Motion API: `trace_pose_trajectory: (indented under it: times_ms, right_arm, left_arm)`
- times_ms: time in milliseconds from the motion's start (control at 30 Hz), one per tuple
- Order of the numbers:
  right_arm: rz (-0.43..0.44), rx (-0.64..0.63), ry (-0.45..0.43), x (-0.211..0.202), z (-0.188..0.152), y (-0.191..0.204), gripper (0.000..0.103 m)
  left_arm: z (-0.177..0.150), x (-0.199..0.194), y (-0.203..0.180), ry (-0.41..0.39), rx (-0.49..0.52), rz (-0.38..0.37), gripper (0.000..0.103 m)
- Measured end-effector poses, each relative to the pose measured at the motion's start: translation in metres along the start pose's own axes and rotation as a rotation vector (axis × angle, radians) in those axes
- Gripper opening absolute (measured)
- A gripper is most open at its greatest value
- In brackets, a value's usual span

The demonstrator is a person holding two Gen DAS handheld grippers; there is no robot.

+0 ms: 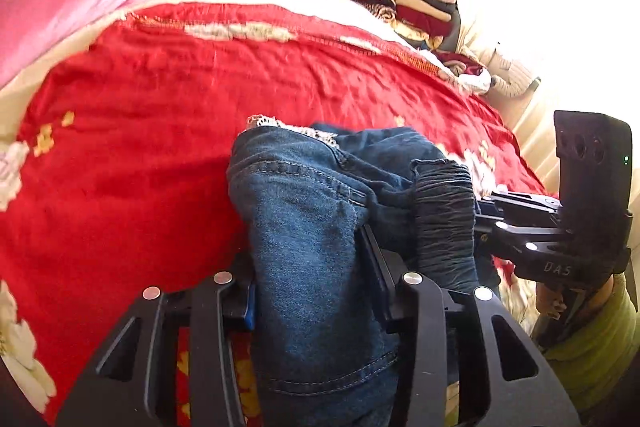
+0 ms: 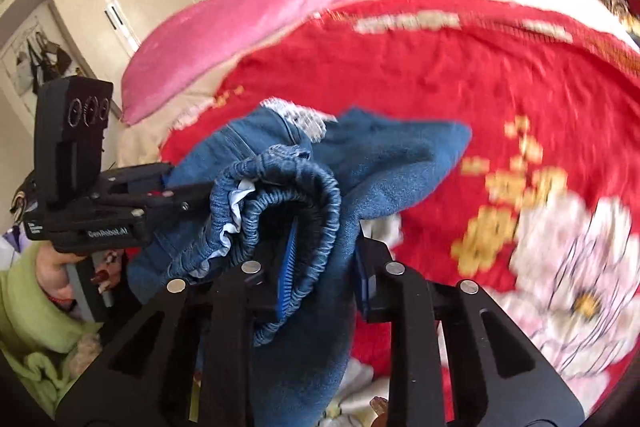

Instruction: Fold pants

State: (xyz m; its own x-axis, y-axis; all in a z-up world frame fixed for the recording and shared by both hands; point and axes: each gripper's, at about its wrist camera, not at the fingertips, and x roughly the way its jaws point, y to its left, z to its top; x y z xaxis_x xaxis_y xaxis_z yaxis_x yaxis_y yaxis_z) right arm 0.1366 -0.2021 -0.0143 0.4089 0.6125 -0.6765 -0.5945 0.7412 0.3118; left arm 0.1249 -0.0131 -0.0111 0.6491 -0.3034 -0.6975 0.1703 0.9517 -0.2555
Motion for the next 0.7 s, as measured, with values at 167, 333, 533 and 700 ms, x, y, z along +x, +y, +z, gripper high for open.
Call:
trace_pose_trajectory:
  times_ms: [167, 333, 533, 700]
  right_arm:
    - [-0.024, -0.055, -0.058, -0.004, 0.032, 0.003, 0.017]
    - [-0.051, -0.075, -0.086, 0.005, 0.06, -0.004, 0.017]
    - [-0.085, -0.062, -0.073, 0.025, 0.079, -0.021, 0.017]
    - [-0.216, 0.011, 0.094, 0.062, 0.069, -0.048, 0.042]
  left_arm:
    - [0.024, -0.004, 0.003, -0.045, -0.002, 0.019, 0.04]
    - [0.052, 0.002, 0.007, -0.077, 0.004, 0.048, 0.04]
    - [0.071, 0.019, 0.014, -0.072, 0.016, 0.079, 0.04]
    - [0.058, 0.049, 0.035, 0.023, -0.031, 0.148, 0.065]
